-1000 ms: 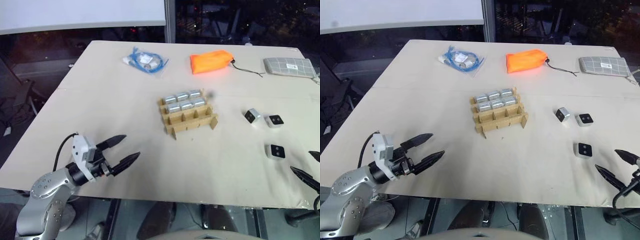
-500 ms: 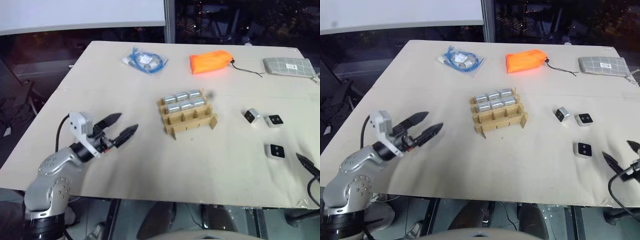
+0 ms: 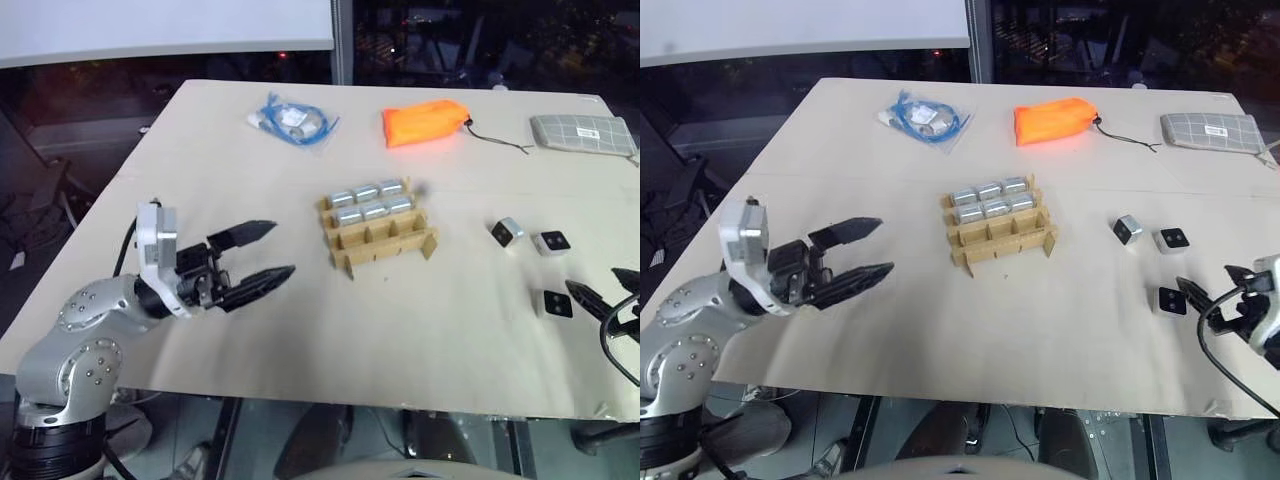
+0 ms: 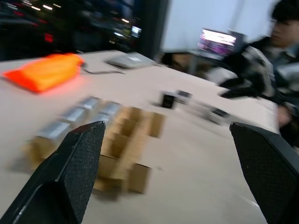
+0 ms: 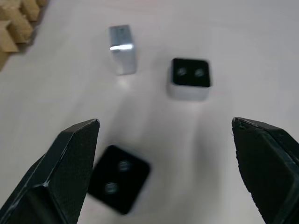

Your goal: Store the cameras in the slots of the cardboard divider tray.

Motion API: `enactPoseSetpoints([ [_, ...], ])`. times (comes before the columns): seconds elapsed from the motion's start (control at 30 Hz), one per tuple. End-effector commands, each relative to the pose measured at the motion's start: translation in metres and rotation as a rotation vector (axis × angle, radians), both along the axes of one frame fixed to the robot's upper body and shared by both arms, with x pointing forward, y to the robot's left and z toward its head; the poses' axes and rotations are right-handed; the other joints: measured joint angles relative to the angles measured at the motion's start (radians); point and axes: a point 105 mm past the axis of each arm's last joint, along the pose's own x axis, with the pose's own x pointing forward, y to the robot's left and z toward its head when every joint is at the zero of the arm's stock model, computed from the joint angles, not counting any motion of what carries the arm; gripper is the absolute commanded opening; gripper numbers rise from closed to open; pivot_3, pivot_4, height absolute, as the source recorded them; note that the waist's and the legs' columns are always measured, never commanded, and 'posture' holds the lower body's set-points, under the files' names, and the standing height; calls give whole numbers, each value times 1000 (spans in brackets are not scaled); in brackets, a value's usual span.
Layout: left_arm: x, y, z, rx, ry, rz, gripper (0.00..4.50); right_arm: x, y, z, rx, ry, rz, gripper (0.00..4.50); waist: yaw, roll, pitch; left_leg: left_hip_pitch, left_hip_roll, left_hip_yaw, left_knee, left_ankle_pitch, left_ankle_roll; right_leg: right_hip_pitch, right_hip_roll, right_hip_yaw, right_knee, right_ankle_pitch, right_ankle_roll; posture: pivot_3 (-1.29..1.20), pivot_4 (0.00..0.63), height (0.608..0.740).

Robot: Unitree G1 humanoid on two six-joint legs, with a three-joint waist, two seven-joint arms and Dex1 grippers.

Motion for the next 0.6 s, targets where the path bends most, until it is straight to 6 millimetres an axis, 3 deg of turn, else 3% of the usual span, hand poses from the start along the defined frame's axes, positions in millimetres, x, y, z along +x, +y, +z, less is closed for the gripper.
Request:
enactPoseSetpoints([
  [0.03,-11,-9,3,21,-14,-81,4451,-5,17,-1,-2,17,-20,4500,-1,0,0,0,0,0,0,0,0,0,0,0,0,0,0,0,150,740],
  [0.17,-13,-12,-1,33,-9,-106,4451,-6,27,-13,-22,41,-89,4500,-4,0,0,0,0,1,0,0,0,0,0,1,0,0,0,0,150,740],
  [0.3,-15,-14,-3,47,1,-144,4451,-10,25,-26,-47,53,-190,4500,-3,0,0,0,0,1,0,0,0,-1,0,0,0,0,0,0,150,740],
  [0.6,-26,-14,-5,99,15,-243,4451,-8,41,-39,-14,72,-177,4500,-5,1,0,1,0,1,0,0,0,-1,1,-1,0,0,0,0,150,740],
])
